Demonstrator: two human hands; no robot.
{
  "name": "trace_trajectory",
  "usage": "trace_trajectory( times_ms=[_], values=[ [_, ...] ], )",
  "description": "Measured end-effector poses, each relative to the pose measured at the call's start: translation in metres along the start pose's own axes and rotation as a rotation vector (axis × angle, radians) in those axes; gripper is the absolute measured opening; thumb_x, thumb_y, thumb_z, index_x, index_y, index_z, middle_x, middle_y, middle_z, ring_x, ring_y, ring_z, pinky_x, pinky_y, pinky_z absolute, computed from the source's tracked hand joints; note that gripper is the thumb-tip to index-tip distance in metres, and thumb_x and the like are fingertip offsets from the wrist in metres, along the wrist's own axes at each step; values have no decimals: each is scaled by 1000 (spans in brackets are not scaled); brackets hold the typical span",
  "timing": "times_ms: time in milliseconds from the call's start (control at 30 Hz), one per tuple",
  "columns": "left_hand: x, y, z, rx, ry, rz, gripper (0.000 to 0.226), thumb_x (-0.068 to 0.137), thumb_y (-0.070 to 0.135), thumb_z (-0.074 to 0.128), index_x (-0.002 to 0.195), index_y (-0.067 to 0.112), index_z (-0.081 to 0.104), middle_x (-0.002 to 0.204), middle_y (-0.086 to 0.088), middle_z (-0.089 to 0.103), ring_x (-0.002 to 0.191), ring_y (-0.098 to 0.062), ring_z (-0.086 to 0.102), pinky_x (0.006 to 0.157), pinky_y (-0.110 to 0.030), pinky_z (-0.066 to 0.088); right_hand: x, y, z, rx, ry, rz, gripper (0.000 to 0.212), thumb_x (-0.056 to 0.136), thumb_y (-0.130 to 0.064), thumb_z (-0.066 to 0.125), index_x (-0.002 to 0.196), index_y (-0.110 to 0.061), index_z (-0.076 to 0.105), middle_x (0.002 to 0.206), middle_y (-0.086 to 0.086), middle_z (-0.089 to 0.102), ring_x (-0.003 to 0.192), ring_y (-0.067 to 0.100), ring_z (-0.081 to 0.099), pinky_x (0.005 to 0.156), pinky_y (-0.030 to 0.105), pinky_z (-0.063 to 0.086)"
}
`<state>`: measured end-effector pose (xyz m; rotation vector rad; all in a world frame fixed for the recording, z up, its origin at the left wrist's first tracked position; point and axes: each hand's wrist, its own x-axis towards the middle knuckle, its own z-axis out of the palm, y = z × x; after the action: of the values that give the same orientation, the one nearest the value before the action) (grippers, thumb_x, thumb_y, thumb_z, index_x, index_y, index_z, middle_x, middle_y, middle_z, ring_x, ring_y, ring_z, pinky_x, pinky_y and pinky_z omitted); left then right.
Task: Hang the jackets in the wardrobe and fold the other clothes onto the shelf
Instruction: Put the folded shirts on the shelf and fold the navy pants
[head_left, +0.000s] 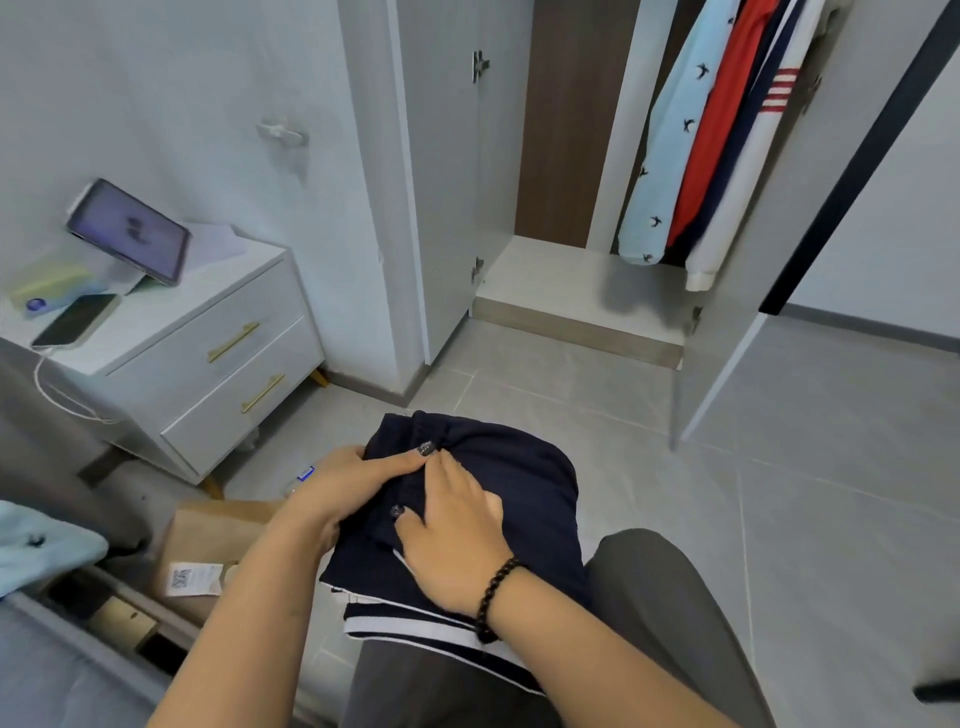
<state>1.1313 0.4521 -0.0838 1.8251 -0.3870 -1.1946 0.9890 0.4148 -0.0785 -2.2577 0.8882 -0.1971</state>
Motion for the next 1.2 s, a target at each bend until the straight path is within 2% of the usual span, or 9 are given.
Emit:
trace_trajectory(
  times_ms=[100,167,267,333,400,633,800,1000,1200],
  values=[
    [10,-13,1,-81,67,-36,52,62,35,88,101,6,69,82,-12,76,72,-29,74,61,-35,58,-15,29,-17,269,48,81,51,97,-28,46,146,-22,31,155,-10,21,143,8,10,119,32,9],
    [15,-20,1,-102,112,-25,50,60,38,88,97,9,71,78,-10,76,67,-26,74,56,-32,56,-28,55,-19,199,164,194,54,97,-33,47,146,-25,29,155,-9,17,143,9,9,119,32,10],
    [18,-29,2,-144,103,-27,53,59,43,86,98,10,74,82,-9,76,71,-26,74,64,-32,56,-44,81,-17,375,210,432,67,85,-49,61,142,-23,36,146,-6,36,136,17,33,113,39,31],
    [15,-35,3,-175,45,-66,58,56,51,85,99,13,75,89,-10,76,80,-28,74,74,-35,55,-49,92,-19,820,149,610,70,73,-48,75,129,-15,50,125,1,60,110,19,61,91,36,52],
    [11,-40,5,-209,-5,-95,61,50,56,84,95,17,78,93,-11,76,82,-29,74,75,-35,54,-53,103,-22,1112,-8,671,71,63,-48,80,118,-7,61,106,7,72,94,22,70,80,33,56],
    [5,-46,13,-317,1,-83,53,54,50,85,94,16,78,93,-13,76,80,-31,74,69,-38,57,-45,118,-47,1399,-188,698,52,72,-27,78,117,-6,65,112,19,69,99,34,68,89,45,54],
    [5,-40,25,-408,11,26,42,72,38,79,107,16,71,97,-11,75,84,-28,74,63,-35,57,-35,120,-77,1381,-195,608,47,72,-18,75,115,-3,65,112,21,68,91,33,69,86,46,55],
    [11,-18,55,-482,-72,90,37,83,35,72,113,14,69,107,-8,74,96,-24,72,82,-38,55,-16,113,-147,995,4,409,48,72,-4,75,116,-17,62,101,7,74,90,26,71,69,34,57],
    [28,13,94,-308,-172,-26,34,85,35,70,107,10,71,97,-7,76,78,-19,73,62,-30,57,2,105,-213,660,80,274,53,67,-5,78,110,-32,62,89,-11,74,76,10,71,57,21,55]
  ],
)
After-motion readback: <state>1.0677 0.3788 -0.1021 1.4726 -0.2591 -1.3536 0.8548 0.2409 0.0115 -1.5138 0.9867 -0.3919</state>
